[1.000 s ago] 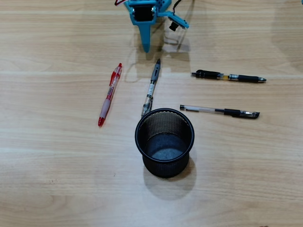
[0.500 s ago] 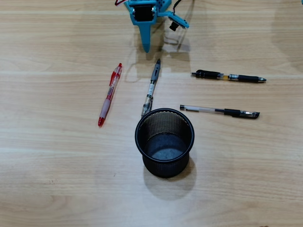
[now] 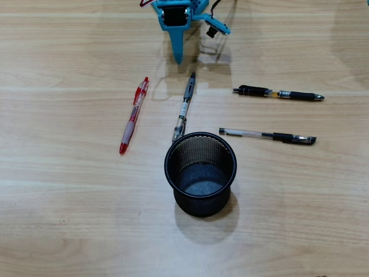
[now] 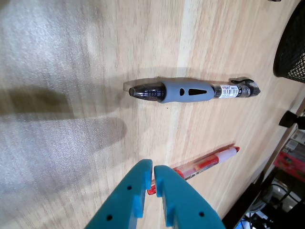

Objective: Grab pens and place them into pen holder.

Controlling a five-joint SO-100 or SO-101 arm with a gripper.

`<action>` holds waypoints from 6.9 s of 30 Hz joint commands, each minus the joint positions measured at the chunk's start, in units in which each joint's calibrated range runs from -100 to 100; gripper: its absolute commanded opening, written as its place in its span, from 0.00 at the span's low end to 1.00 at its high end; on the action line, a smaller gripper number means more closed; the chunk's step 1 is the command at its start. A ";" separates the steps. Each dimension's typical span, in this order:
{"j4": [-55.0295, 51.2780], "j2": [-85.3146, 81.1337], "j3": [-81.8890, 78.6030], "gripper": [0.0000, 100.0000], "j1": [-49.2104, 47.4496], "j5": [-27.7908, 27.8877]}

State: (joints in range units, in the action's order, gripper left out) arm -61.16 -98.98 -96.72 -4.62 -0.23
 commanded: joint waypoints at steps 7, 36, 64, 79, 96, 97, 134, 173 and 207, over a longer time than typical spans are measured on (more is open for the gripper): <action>0.52 0.17 1.69 0.02 0.55 -0.18; -1.03 58.51 67.49 0.02 0.19 -6.47; -12.97 82.46 78.44 0.02 -39.50 -15.11; -13.88 93.33 89.02 0.28 -49.01 -21.86; -19.80 118.47 108.30 0.32 -41.79 -21.96; -19.80 119.74 109.30 0.32 -41.52 -22.12; -7.04 127.98 103.59 0.05 -43.89 -34.01; 12.00 81.02 101.78 0.02 -9.78 -40.45; 64.39 105.82 83.41 0.12 -7.22 -51.44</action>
State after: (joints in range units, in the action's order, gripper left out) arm 1.94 7.65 -12.87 -12.53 -51.78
